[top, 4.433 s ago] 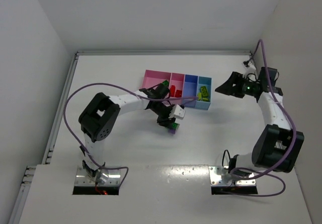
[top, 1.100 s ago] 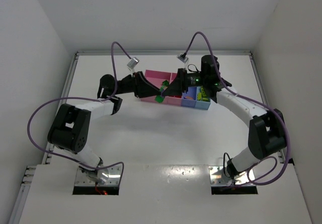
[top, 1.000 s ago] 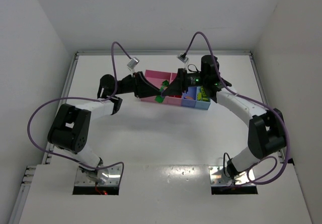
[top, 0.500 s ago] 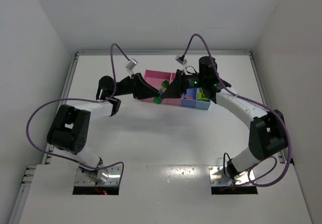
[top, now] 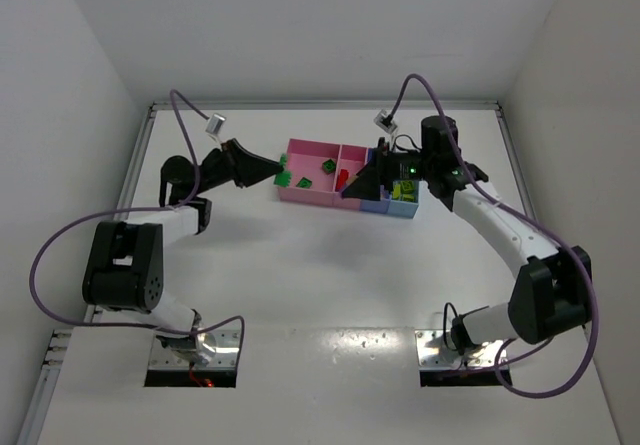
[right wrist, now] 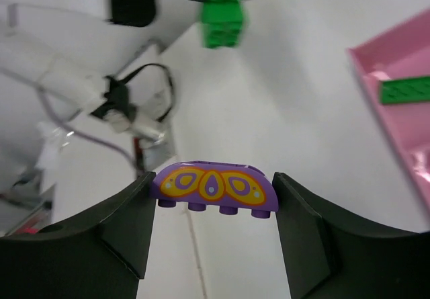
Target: Sort the legos into containers by color
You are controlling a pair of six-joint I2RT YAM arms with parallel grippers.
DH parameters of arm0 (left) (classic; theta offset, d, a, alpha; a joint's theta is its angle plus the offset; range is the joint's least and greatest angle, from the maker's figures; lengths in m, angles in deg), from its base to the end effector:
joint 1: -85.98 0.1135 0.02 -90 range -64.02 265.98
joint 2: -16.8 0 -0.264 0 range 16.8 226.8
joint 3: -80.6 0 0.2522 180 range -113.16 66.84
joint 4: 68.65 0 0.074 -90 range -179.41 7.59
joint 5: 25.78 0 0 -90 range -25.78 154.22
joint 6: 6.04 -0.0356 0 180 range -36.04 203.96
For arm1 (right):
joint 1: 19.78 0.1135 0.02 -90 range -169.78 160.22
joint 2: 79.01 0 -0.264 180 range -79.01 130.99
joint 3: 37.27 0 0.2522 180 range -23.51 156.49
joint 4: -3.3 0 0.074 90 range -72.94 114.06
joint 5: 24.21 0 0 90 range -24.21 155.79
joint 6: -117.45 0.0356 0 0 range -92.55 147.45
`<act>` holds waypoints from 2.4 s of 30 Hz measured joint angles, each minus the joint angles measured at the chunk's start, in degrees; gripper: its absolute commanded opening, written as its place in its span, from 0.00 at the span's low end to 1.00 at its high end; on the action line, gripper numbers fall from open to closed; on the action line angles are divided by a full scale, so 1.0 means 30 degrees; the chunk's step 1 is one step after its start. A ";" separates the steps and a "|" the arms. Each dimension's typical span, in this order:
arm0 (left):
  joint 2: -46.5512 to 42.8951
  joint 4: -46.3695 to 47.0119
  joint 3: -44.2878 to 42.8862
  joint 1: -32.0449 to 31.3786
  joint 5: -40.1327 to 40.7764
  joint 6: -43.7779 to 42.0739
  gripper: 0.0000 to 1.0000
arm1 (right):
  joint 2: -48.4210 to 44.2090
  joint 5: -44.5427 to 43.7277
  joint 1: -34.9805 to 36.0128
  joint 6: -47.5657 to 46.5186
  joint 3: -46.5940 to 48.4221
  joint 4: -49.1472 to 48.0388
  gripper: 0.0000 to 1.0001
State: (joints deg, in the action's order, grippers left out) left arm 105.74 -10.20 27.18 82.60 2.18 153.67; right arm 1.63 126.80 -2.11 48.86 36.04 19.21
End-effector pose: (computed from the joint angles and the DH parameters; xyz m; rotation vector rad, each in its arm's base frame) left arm 0.3015 -0.0493 0.2663 0.2539 1.5938 -1.6513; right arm 0.2869 0.1241 0.3058 -0.6770 1.9282 1.4776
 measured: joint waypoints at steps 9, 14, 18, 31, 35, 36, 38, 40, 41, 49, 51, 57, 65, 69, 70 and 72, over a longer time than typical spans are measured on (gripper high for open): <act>-0.2127 -0.3548 0.0080 0.0656 0.0816 -0.3337 0.00 | 0.1552 -0.9981 -0.0510 -0.2885 0.0648 0.2790 0.04; -0.2171 -0.4860 0.0080 0.0656 0.1129 -0.4379 0.00 | 0.4699 -1.3857 -0.0532 -0.3643 0.3410 0.3548 0.07; -0.2171 -0.5457 0.0080 0.0656 0.1188 -0.4743 0.00 | 0.6448 -1.5803 -0.0481 -0.4313 0.4437 0.4000 0.10; -0.2011 -0.5625 0.0058 0.0656 0.1202 -0.5013 0.00 | 1.0185 -1.8411 -0.0474 -0.5632 0.7468 0.5887 0.22; -0.1683 -0.5646 0.0029 0.0656 0.1217 -0.5005 0.00 | 1.0367 -1.8790 -0.0474 -0.5690 0.7672 0.6040 0.63; -0.1661 -0.5646 0.0029 0.0656 0.1217 -0.5005 0.00 | 1.0367 -1.8848 -0.0474 -0.5705 0.7716 0.6098 0.71; -0.1647 -0.5646 0.0022 0.0656 0.1224 -0.4998 0.00 | 1.0367 -1.8957 -0.0474 -0.5668 0.7781 0.6215 0.84; -0.1647 -0.5639 0.0022 0.0656 0.1224 -0.4998 0.00 | 1.0367 -1.8906 -0.0474 -0.5690 0.7803 0.6302 0.86; -0.1632 -0.5639 0.0022 0.0656 0.1224 -0.4991 0.00 | 1.0360 -1.8804 -0.0474 -0.5697 0.7803 0.6331 0.86; -0.1319 -0.4554 0.0029 0.0656 0.1202 -0.3534 0.00 | 0.7839 -1.3325 -0.0554 -0.5268 0.6346 0.5872 0.86; -0.1035 -0.3555 0.0058 0.0656 0.1188 -0.2674 0.00 | 0.6666 -1.0069 -0.0576 -0.4685 0.5778 0.5136 0.86; -0.0007 -0.1151 0.0240 0.0597 0.1107 -0.0022 0.00 | 0.5625 -0.1661 0.0554 -0.0503 0.4575 -0.0015 0.86; 0.0117 -0.0845 0.0291 -0.0517 0.0984 0.0401 0.00 | 0.6841 0.1246 0.2455 0.2113 0.4109 -0.2324 0.86; 0.0095 -0.1355 0.0299 -0.1253 0.0903 -0.0131 0.00 | 0.7402 0.1377 0.2871 0.2419 0.4124 -0.2492 0.86; 0.0066 -0.1501 0.0299 -0.1370 0.0903 -0.0233 0.00 | 0.7526 0.1399 0.2943 0.2448 0.4160 -0.2543 0.86; 0.0044 -0.1785 0.0299 -0.1523 0.0889 -0.0495 0.00 | 0.7803 0.1406 0.3060 0.2492 0.4306 -0.2623 0.86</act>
State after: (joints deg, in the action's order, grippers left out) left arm 105.87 -15.56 28.08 78.03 4.84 152.19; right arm 25.04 131.02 7.07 56.33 48.96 11.35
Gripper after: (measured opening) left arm 0.406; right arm 0.854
